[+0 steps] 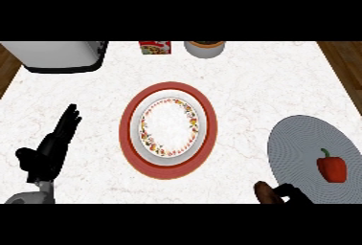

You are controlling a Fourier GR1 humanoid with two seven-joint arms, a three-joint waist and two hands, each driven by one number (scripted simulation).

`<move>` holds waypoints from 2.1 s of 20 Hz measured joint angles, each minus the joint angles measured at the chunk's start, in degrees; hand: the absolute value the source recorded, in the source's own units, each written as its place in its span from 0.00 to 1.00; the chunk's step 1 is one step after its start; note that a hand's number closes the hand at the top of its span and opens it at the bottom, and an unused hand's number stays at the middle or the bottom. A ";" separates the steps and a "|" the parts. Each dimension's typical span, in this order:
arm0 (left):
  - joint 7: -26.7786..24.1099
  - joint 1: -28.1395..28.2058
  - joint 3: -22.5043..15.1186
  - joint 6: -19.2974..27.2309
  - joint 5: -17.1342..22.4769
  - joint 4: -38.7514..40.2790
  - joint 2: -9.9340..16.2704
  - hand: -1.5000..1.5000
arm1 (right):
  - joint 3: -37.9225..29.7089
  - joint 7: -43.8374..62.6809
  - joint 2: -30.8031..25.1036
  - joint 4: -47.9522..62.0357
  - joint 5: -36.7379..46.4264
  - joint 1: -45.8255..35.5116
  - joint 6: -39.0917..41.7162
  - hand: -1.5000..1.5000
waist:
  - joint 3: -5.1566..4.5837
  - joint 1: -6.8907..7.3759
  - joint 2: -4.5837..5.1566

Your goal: Pick the sweet potato from the placemat and place it in the plate

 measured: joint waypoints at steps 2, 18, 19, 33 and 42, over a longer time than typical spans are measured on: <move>0.52 -0.36 -0.10 -0.12 -0.13 -0.33 -0.07 0.50 | 3.51 0.48 -0.16 -5.60 2.55 4.92 -0.79 1.00 | 0.18 0.32 0.20; 1.40 -1.52 -0.23 -0.32 -1.47 -0.61 -1.29 0.50 | 29.28 7.92 2.95 -31.45 29.53 11.11 2.61 1.00 | 0.41 1.65 0.68; 0.88 -1.27 -0.16 -0.70 -1.47 -0.41 -1.24 0.50 | 30.70 9.80 3.26 -31.26 30.07 8.85 4.13 1.00 | 0.41 1.77 0.72; 1.03 -3.50 0.23 -2.25 -1.74 0.75 -1.64 0.50 | 32.81 28.70 -5.03 -26.02 15.76 -22.02 16.67 1.00 | 0.44 3.64 1.35; 2.06 -4.06 -0.77 -2.22 -2.46 -0.17 -2.29 0.50 | 24.41 31.58 1.34 -3.95 5.97 -41.51 11.60 1.00 | 0.47 4.91 1.55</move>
